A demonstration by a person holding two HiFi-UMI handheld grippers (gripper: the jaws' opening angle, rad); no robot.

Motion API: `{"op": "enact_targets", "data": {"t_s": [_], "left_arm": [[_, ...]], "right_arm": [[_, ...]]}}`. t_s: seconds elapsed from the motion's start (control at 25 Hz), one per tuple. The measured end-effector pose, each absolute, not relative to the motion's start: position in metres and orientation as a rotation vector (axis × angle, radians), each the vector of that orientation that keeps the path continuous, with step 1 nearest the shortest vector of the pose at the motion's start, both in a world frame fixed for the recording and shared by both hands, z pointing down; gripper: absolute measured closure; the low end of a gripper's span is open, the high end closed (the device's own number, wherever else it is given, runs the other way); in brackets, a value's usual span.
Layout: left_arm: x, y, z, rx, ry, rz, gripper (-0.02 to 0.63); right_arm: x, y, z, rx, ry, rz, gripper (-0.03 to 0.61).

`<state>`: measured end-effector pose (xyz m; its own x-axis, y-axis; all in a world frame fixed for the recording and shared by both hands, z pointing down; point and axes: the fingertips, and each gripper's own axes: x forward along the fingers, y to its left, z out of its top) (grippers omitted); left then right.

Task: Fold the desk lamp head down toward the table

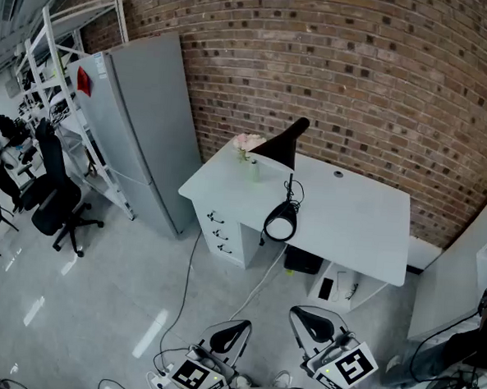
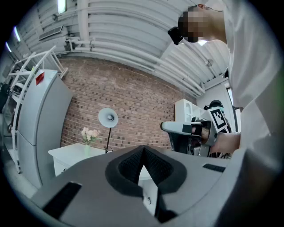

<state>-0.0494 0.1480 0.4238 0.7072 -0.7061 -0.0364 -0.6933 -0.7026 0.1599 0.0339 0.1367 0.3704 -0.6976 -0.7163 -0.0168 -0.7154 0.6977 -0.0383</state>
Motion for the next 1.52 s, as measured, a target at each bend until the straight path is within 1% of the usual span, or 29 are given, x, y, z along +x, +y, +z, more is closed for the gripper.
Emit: {"op": "enact_targets", "data": {"t_s": [0.52, 0.92, 1.52], "left_arm": [[-0.051, 0.160, 0.431, 2.762, -1.147, -0.144, 0.606], [-0.040, 0.166, 0.434, 2.740, -1.161, -0.132, 0.606], [0.021, 0.161, 0.438, 2.692, -1.228, -0.114, 0.606]], "right_arm": [[0.031, 0.150, 0.374, -1.178, 2.847, -0.074, 0.561], [0.049, 0.153, 0.374, -1.197, 2.824, -0.084, 0.561], [0.109, 0.150, 0.381, -1.099, 2.840, -0.134, 0.561]]}}
